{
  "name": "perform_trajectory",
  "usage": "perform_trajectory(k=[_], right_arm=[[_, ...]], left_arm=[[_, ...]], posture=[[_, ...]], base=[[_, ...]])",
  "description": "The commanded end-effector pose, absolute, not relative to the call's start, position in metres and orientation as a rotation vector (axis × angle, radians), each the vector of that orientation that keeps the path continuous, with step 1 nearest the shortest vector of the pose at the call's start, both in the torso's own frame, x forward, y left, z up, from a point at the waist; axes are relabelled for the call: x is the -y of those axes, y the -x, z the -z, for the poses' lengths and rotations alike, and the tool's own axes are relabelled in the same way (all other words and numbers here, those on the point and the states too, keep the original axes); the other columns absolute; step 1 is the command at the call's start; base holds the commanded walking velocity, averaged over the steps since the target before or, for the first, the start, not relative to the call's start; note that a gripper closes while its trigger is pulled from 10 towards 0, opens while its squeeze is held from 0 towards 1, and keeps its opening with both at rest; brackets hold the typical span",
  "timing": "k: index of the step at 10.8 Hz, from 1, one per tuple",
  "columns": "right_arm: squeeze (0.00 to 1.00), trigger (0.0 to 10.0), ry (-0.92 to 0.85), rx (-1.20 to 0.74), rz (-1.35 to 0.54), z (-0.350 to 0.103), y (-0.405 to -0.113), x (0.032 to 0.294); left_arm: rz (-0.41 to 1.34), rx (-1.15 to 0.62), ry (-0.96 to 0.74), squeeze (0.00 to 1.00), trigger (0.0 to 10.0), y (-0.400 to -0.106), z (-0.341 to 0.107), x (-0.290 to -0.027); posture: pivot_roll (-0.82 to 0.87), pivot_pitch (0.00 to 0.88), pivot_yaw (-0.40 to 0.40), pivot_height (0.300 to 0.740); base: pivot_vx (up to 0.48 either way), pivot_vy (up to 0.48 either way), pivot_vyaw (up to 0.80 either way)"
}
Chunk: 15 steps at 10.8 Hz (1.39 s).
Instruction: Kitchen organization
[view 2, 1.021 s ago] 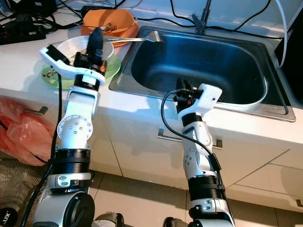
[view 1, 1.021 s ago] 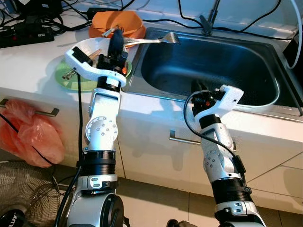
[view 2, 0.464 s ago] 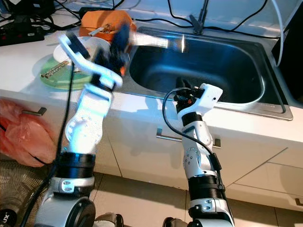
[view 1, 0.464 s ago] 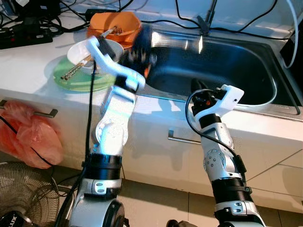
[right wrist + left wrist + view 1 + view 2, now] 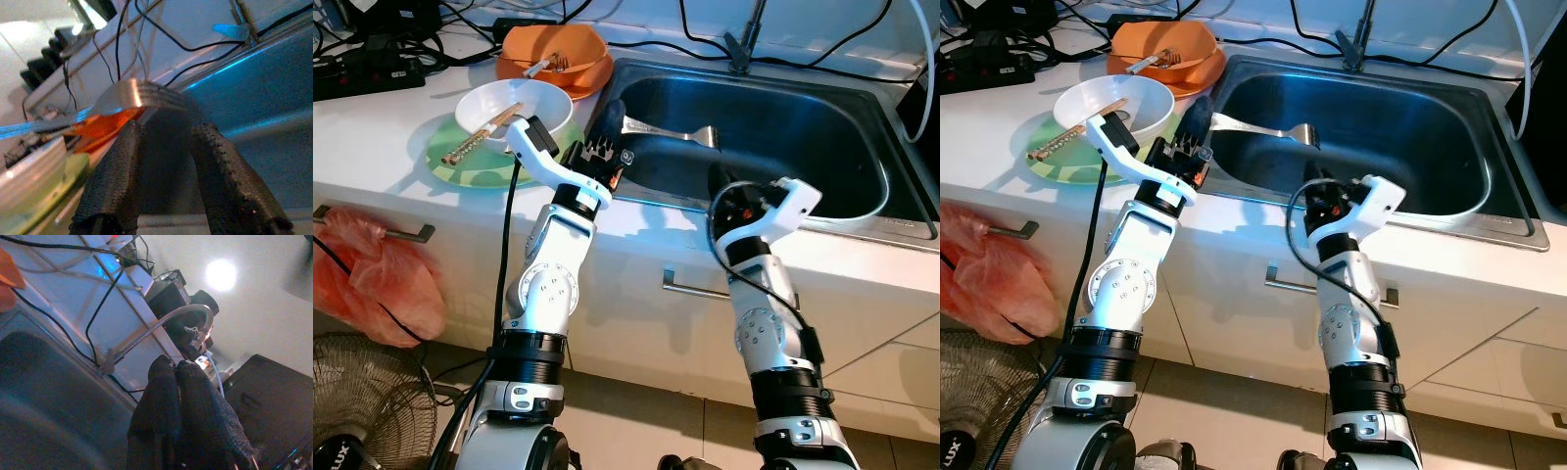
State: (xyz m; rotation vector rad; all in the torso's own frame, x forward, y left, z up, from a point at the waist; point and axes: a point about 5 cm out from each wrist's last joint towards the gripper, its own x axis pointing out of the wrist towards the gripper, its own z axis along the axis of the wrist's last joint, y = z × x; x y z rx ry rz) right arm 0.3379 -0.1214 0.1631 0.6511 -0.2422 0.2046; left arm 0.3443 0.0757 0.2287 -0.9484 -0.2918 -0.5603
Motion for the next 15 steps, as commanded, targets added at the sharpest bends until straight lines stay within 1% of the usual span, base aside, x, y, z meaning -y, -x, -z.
perform_trajectory(k=[1, 2, 3, 7, 8, 12, 15], right_arm=[[1.00, 10.0, -0.704, 0.248, -0.191, -0.168, -0.340, 0.125], [1.00, 10.0, -0.814, 0.245, -0.196, -0.170, -0.341, 0.128], [1.00, 10.0, -0.874, 0.241, -0.196, -0.170, -0.341, 0.130], [1.00, 10.0, -0.979, 0.224, -0.239, -0.172, -0.340, 0.128], [0.00, 10.0, -1.050, 0.214, -0.260, -0.175, -0.340, 0.127], [0.00, 10.0, -1.091, 0.213, -0.309, -0.184, -0.341, 0.121], [0.00, 10.0, -1.140, 0.227, -0.347, -0.196, -0.343, 0.118]], left_arm=[[0.579, 0.277, 1.015, 0.00, 10.0, -0.339, -0.223, -0.059], [0.575, 0.280, 1.019, 0.00, 10.0, -0.339, -0.223, -0.060], [0.571, 0.285, 1.024, 0.00, 10.0, -0.339, -0.224, -0.061], [0.567, 0.289, 1.031, 0.00, 10.0, -0.340, -0.224, -0.061], [0.576, 0.278, 1.036, 0.00, 10.0, -0.340, -0.223, -0.059], [0.590, 0.272, 1.055, 0.00, 10.0, -0.338, -0.222, -0.057], [0.623, 0.252, 1.081, 0.00, 10.0, -0.336, -0.220, -0.051]], posture=[[0.18, 0.097, -0.031, 0.740], [0.18, 0.099, -0.031, 0.740], [0.18, 0.098, -0.031, 0.740], [0.18, 0.097, -0.029, 0.740], [0.18, 0.094, -0.029, 0.740], [0.18, 0.091, -0.031, 0.740], [0.18, 0.088, -0.036, 0.740]], base=[[0.000, 0.000, 0.00], [0.000, 0.000, 0.00], [0.000, 0.000, 0.00], [0.000, 0.000, 0.00], [0.000, 0.000, 0.00], [0.000, 0.000, 0.00], [0.000, 0.000, 0.00]])
